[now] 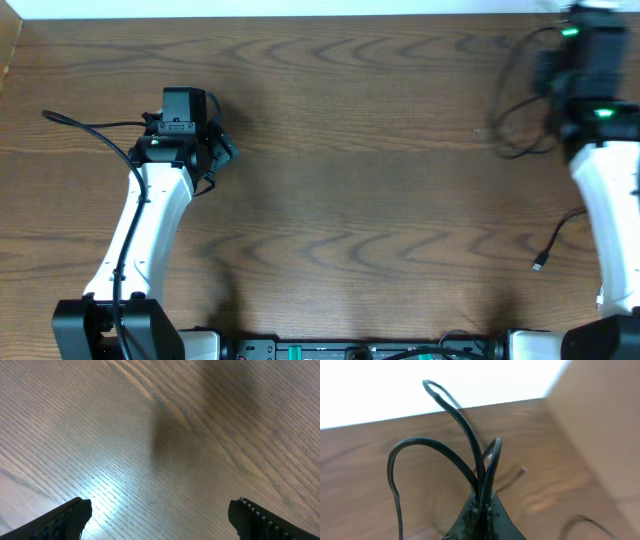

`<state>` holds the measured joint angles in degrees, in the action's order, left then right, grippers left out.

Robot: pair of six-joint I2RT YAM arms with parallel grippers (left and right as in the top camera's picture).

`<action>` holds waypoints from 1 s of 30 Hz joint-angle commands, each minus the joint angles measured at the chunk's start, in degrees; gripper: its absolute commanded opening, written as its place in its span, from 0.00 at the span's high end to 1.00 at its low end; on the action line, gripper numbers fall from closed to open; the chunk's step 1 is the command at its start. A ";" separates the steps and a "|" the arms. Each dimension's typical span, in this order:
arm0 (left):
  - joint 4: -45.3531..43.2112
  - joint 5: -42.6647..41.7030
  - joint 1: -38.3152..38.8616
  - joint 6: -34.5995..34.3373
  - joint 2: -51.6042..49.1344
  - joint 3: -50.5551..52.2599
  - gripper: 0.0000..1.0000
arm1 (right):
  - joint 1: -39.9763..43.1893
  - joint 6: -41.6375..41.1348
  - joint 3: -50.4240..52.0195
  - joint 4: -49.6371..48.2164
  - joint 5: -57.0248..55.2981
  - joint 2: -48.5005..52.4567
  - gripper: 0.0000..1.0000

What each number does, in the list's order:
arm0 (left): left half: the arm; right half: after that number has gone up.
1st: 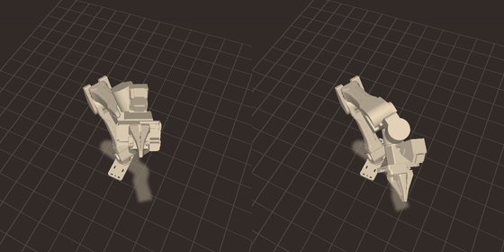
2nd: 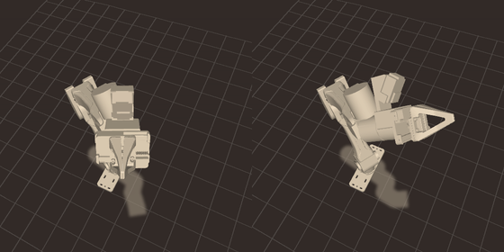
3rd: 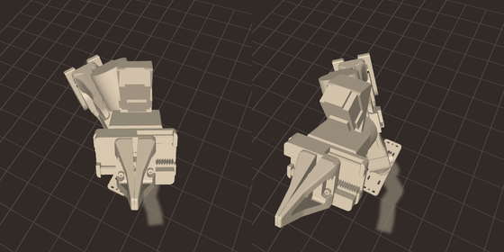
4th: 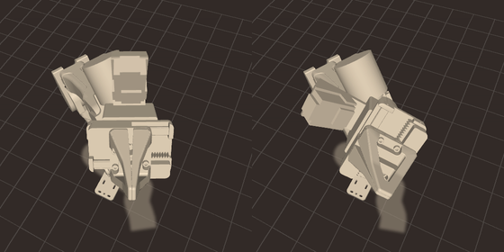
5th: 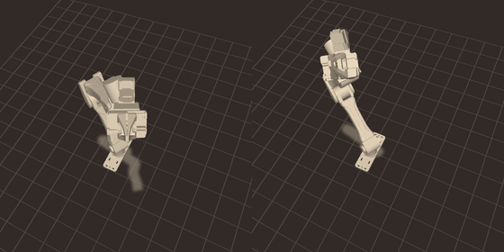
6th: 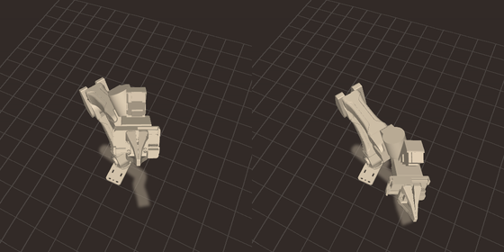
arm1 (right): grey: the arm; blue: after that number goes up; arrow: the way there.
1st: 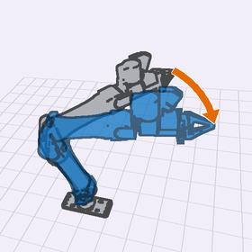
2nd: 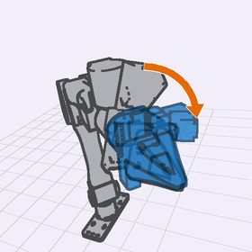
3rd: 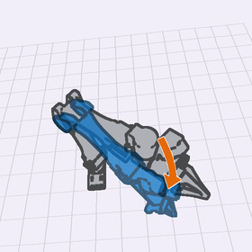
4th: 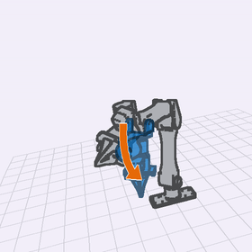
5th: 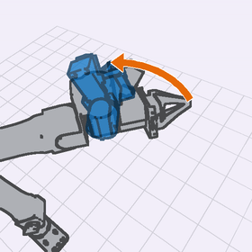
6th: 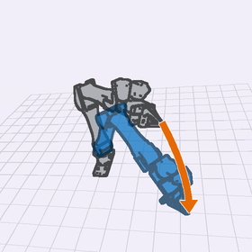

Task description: Untangle cables

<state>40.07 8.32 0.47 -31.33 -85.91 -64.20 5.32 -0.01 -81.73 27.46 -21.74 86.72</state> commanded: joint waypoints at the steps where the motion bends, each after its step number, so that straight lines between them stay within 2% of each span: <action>1: 0.20 1.16 -0.20 -0.28 0.50 -0.15 0.07 | 6.38 1.84 -2.23 -0.85 -1.66 -1.64 0.99; 10: 0.26 1.16 -0.20 -0.31 0.50 -0.15 0.07 | 19.76 1.77 -2.21 0.24 1.22 -1.38 0.99; 17: 1.22 1.16 -0.17 -0.31 0.50 -0.15 0.07 | 28.04 -3.34 -2.10 2.29 3.76 1.16 0.99; 21: 1.49 1.14 -0.17 -0.31 0.50 -0.15 0.07 | 31.43 -3.56 -1.77 3.02 8.00 4.31 0.99; 30: 1.51 1.16 -0.17 -0.31 0.50 -0.15 0.07 | 34.42 -5.42 -1.77 3.65 8.15 12.13 0.99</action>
<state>41.41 8.32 0.47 -31.33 -85.93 -64.20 38.72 -4.10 -82.56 30.70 -14.31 96.51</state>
